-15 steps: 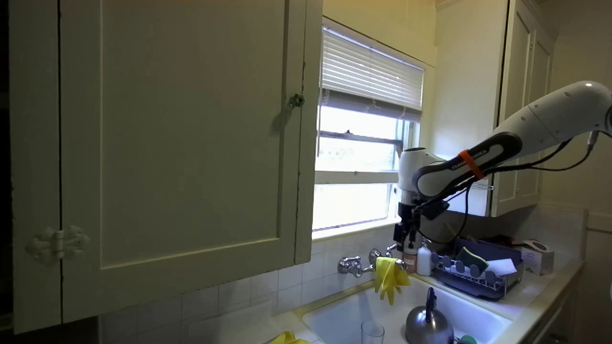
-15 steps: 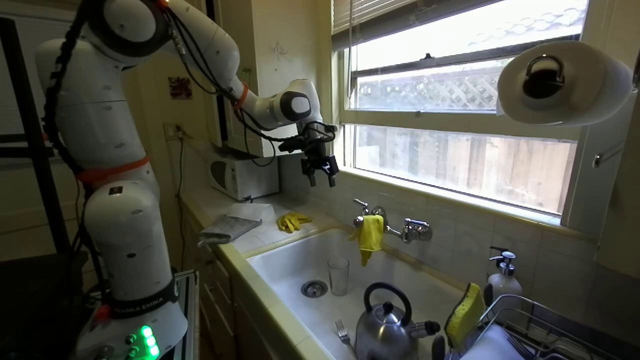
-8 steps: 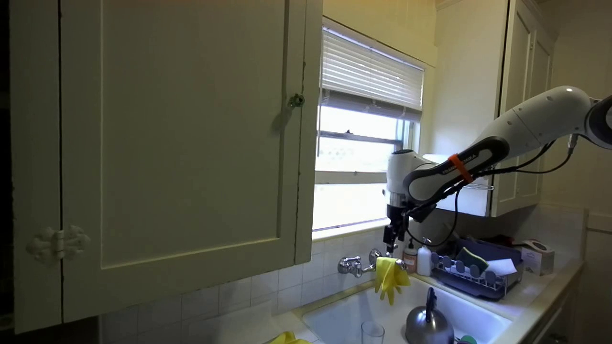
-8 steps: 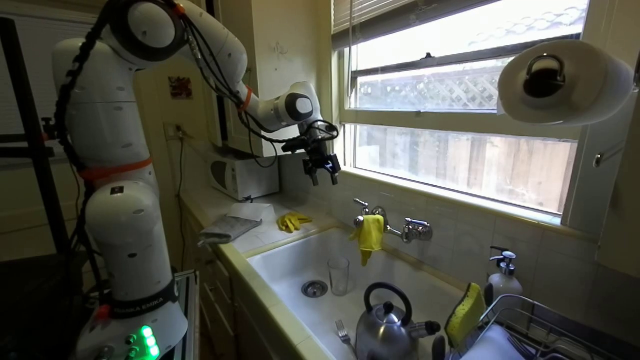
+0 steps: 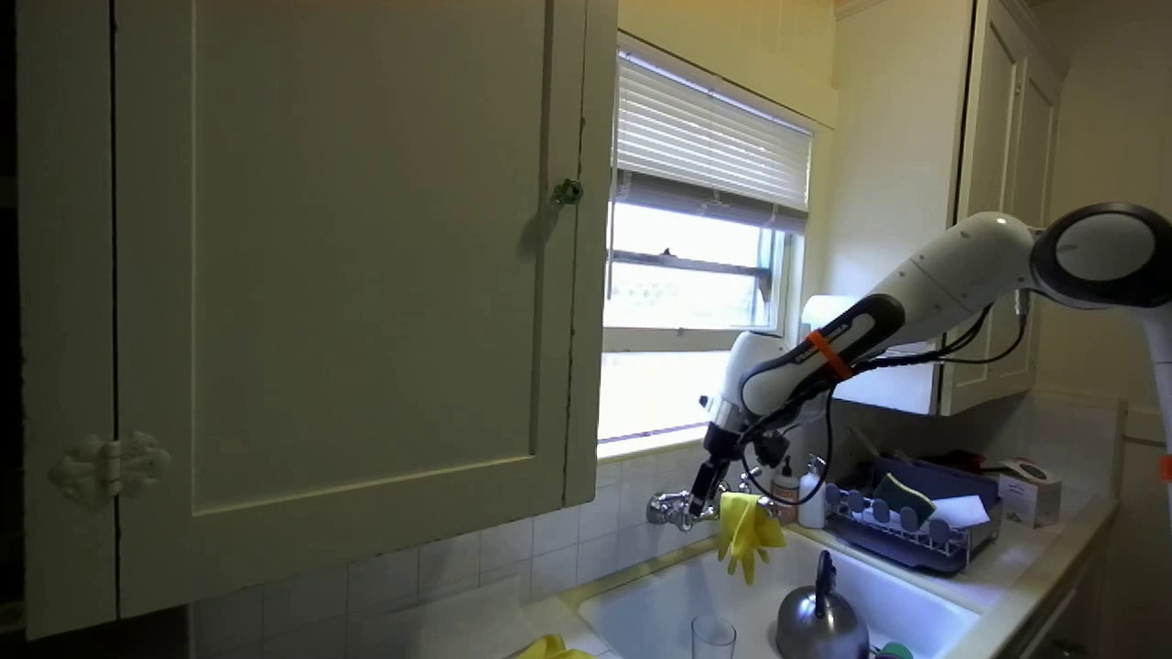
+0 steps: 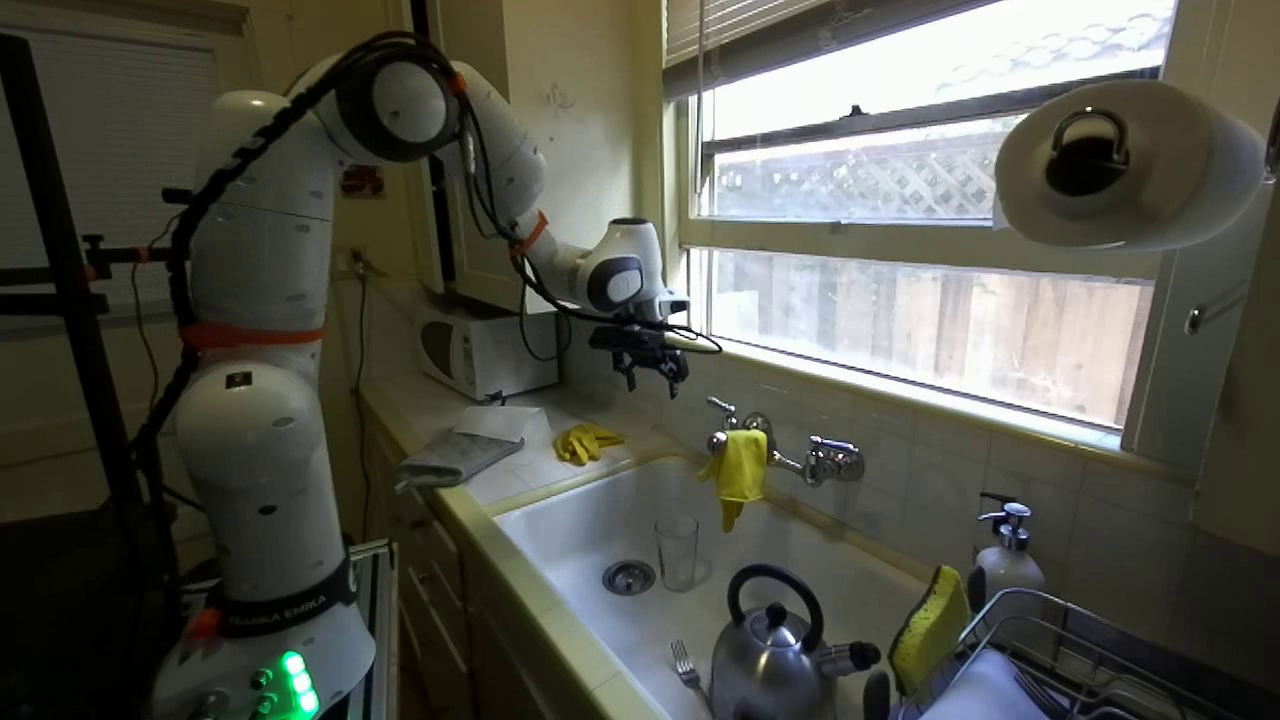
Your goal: Put the glove on the faucet
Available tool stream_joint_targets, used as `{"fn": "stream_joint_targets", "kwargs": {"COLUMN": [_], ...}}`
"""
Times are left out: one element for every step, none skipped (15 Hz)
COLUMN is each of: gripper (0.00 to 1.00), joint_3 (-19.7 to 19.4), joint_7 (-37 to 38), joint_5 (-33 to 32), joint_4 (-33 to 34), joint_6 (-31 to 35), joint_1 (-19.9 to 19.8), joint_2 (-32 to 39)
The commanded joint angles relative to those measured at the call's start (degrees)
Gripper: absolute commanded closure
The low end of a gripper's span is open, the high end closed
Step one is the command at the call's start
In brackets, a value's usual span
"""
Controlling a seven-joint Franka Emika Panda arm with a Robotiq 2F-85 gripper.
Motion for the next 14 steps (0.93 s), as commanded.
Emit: {"fn": "stream_joint_targets", "kwargs": {"gripper": [0.00,0.00,0.00,0.00,0.00,0.00,0.00,0.00,0.00,0.00,0.00,0.00,0.00,0.00], "joint_3": [5.0,6.7,6.1,5.5,5.9,5.9,5.8,7.4,8.3,9.3,10.0,10.7,11.5,12.3], "joint_7": [-9.9,-11.3,-8.7,-7.7,-7.6,-7.6,-7.6,-7.9,-7.1,-7.5,-7.3,-6.8,-6.5,-6.1], "joint_5": [8.6,10.2,7.5,6.9,6.9,6.9,6.9,11.5,15.0,17.8,20.2,22.3,24.3,26.1], "joint_4": [7.4,9.5,11.2,6.4,7.4,7.5,7.6,7.1,7.6,8.3,9.5,10.2,11.5,12.5], "joint_6": [-1.9,-3.9,-7.7,-2.5,-3.0,-2.8,-2.8,-0.7,1.4,2.7,4.1,5.6,5.7,6.4], "joint_1": [-0.2,-0.6,0.7,0.3,0.5,0.5,0.5,-1.0,-1.7,-2.2,-2.4,-2.6,-2.9,-3.2], "joint_2": [9.7,12.0,13.4,9.5,10.8,11.1,11.0,10.6,11.3,12.6,14.4,15.6,17.6,19.3]}}
